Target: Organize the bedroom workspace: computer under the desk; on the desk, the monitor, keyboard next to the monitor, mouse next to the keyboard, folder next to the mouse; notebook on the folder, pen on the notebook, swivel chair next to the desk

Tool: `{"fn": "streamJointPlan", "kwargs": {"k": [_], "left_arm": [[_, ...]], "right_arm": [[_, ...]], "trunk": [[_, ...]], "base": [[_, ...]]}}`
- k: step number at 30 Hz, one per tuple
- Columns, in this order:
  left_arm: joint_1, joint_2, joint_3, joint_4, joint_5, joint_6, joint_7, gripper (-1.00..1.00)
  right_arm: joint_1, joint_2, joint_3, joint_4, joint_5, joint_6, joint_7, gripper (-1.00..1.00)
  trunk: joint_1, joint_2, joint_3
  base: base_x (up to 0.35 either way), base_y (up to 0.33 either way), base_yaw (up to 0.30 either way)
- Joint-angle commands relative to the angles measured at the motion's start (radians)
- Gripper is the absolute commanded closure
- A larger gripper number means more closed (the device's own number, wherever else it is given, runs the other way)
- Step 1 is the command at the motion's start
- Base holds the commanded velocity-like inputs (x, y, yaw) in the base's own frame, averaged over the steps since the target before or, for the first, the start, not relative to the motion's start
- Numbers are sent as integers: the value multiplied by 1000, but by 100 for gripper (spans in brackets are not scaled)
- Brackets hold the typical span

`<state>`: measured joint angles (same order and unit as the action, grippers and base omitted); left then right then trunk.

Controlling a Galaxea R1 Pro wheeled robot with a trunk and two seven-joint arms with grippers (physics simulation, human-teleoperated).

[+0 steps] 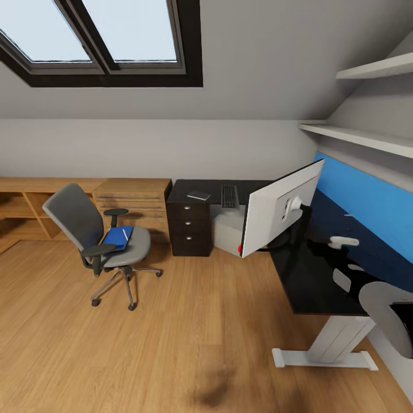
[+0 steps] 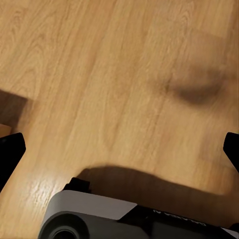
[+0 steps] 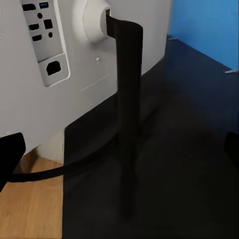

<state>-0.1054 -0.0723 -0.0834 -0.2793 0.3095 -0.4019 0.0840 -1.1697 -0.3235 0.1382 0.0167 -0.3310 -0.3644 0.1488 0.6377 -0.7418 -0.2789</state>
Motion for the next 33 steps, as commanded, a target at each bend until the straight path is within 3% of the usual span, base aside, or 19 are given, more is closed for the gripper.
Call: {"fn": "streamJointPlan", "kwargs": {"k": [1,4,8,18,24,33], "left_arm": [[-1,0,-9,0,5,-4,8,-100],[-1,0,-9,0,7,-3,9,-100],[-1,0,-7,0,7,-3,8,-100],[-1,4,-10,0,2,-10,-2,-100],[-1,7,-8,0,1,-14,-2,-100],[-1,5,-15,-33,-15,-17,-5,-100]], "right_arm": [[5,9,6,2,-12,-18,-9,-100],[25,41,6,3,-14,-58,-73,-100],[33,58,6,3,-17,-70,-101,-100],[69,60,6,3,-20,-87,-107,-100],[103,67,8,3,-18,-150,-108,-100],[120,67,6,3,-21,-168,-120,-100]], "trunk": [[0,-1,-1],[0,-1,-1],[0,-1,-1],[0,-1,-1],[0,-1,-1],[0,-1,-1]], "base": [[0,0,0],[0,0,0],[0,0,0],[0,0,0],[13,0,0],[148,0,0]]}}
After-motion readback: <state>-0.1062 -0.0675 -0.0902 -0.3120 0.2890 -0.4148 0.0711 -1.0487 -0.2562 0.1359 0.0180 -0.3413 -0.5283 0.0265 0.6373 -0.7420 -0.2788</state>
